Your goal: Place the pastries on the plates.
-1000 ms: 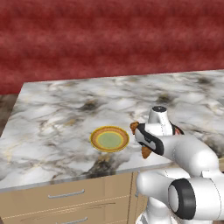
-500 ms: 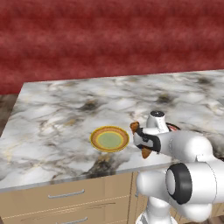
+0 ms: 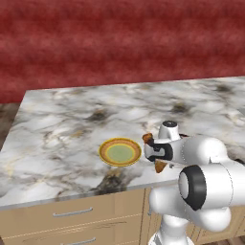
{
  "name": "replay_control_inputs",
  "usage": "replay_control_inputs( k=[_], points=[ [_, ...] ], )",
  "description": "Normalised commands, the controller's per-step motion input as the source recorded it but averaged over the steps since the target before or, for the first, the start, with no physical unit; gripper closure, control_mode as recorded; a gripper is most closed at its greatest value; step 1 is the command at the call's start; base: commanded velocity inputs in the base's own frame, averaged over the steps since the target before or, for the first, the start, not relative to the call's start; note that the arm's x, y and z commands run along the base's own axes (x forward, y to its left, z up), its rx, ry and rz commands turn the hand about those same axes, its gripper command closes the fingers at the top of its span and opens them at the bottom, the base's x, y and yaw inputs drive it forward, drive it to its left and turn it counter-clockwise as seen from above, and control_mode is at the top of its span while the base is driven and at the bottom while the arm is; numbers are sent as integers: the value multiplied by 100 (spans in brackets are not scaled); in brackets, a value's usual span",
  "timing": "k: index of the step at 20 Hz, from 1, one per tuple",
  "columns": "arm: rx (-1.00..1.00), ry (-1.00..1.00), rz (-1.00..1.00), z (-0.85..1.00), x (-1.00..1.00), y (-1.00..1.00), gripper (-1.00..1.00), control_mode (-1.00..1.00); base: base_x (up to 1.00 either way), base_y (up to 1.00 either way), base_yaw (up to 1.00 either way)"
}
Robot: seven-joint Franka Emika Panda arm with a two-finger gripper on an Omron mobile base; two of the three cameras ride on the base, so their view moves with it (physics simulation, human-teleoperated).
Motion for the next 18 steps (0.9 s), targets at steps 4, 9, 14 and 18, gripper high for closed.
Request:
replay_control_inputs(
  k=[4, 9, 14, 18],
  points=[
    [0, 0, 0, -53, 0, 0, -100, -100, 0, 0, 0],
    [0, 0, 0, -62, 0, 0, -100, -100, 0, 0, 0],
    [0, 0, 0, -56, 0, 0, -100, -100, 0, 0, 0],
    [0, 0, 0, -54, 0, 0, -100, -100, 0, 0, 0]
  ],
)
